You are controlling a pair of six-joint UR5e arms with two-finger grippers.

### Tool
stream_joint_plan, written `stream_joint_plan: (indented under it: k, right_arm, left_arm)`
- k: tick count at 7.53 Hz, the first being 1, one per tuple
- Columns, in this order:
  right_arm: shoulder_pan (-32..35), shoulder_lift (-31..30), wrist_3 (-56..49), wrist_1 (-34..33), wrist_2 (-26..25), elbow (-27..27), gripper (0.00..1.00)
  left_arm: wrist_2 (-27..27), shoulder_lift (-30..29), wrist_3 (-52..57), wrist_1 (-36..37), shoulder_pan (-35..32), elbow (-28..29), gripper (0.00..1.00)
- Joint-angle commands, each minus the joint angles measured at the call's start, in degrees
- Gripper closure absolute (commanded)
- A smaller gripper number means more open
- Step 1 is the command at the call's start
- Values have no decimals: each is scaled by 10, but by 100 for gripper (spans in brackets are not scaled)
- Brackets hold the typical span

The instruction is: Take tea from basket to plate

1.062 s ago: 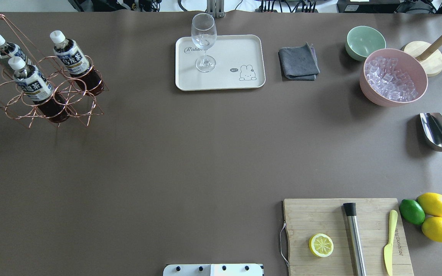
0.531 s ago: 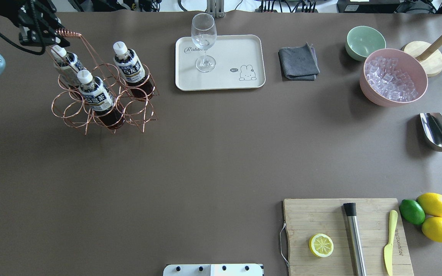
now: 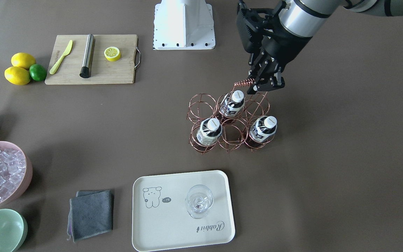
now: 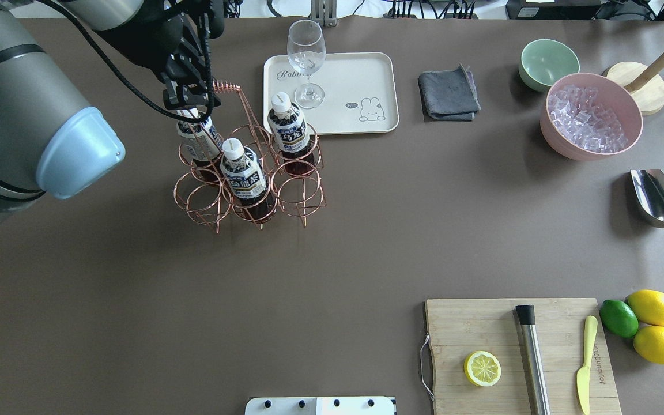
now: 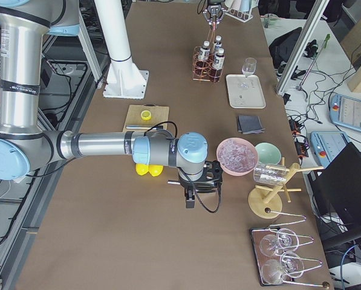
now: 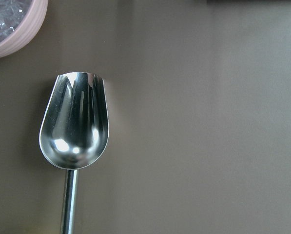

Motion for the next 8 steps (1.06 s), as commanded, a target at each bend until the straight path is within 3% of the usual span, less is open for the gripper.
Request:
stream_joint_plan:
  k: [1, 5, 8]
  right_arm:
    - [0, 0, 0, 0, 0, 0, 0]
    - [2, 0, 0, 0, 0, 1, 0]
    - [3, -1, 0, 0, 0, 1, 0]
  left_arm:
    - [46, -65, -70, 27, 76, 0, 100]
    - [132, -134, -73, 120, 134, 0, 100]
    - [153, -134, -72, 127, 141, 0, 100]
